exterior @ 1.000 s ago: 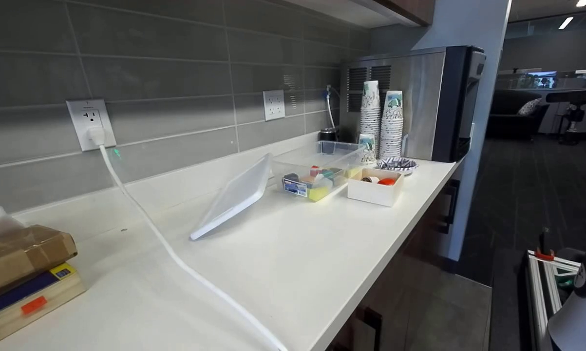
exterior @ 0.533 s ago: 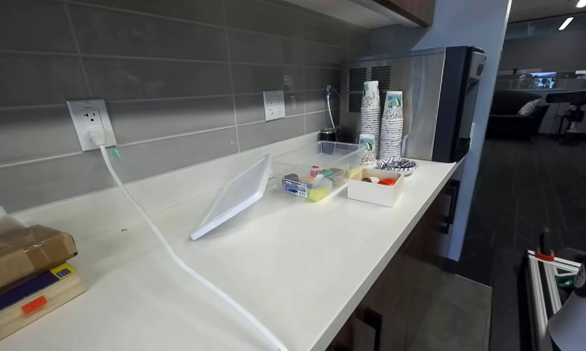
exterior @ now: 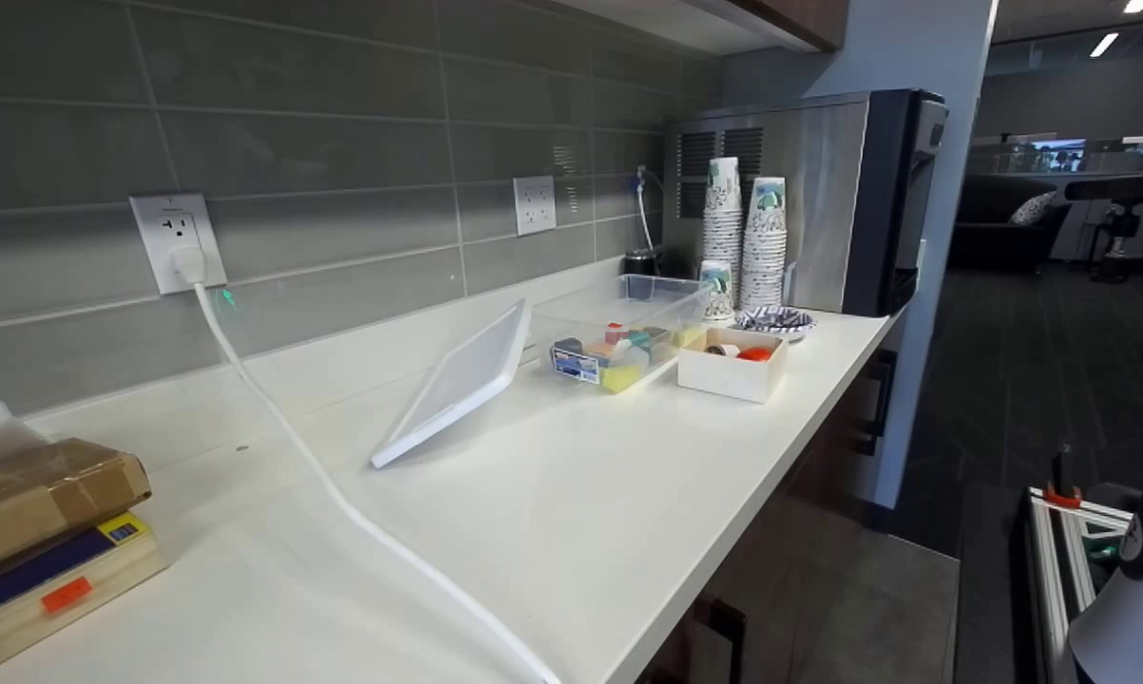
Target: Open the left upper cabinet door then close it.
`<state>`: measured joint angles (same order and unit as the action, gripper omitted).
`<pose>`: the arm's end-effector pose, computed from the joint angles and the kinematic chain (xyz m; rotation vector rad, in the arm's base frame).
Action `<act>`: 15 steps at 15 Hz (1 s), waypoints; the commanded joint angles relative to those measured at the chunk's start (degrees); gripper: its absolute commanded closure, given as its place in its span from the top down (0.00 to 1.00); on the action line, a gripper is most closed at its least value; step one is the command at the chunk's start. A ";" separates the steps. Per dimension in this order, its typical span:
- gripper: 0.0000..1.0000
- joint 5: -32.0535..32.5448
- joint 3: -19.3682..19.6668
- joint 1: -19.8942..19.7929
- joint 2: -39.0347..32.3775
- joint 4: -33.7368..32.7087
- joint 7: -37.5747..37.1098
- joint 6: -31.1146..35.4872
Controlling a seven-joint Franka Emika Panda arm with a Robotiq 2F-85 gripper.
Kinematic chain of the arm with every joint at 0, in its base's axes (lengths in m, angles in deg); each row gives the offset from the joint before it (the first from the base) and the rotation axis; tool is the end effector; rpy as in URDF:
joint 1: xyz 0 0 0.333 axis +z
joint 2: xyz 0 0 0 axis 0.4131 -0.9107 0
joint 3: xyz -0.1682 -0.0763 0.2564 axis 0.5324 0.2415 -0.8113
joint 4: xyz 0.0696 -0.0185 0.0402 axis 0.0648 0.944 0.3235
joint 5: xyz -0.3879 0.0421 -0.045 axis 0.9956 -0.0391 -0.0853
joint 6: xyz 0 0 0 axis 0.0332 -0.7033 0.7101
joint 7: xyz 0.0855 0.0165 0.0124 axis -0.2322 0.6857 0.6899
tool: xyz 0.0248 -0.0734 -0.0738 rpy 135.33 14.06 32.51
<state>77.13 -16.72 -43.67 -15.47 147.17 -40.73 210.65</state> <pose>0.3374 -0.3059 0.8771 2.2001 -0.9001 1.4418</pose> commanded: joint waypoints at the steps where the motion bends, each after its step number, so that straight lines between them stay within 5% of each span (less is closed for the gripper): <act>1: 1.00 5.88 -2.24 -5.58 -6.87 -6.37 -9.85 5.33; 7: 1.00 16.16 -3.02 -9.06 -12.41 -10.98 -21.07 5.97; 15: 1.00 18.11 -2.38 -8.29 -17.55 -16.66 -24.33 4.23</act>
<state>94.07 -18.94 -51.64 -29.99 135.00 -63.31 216.51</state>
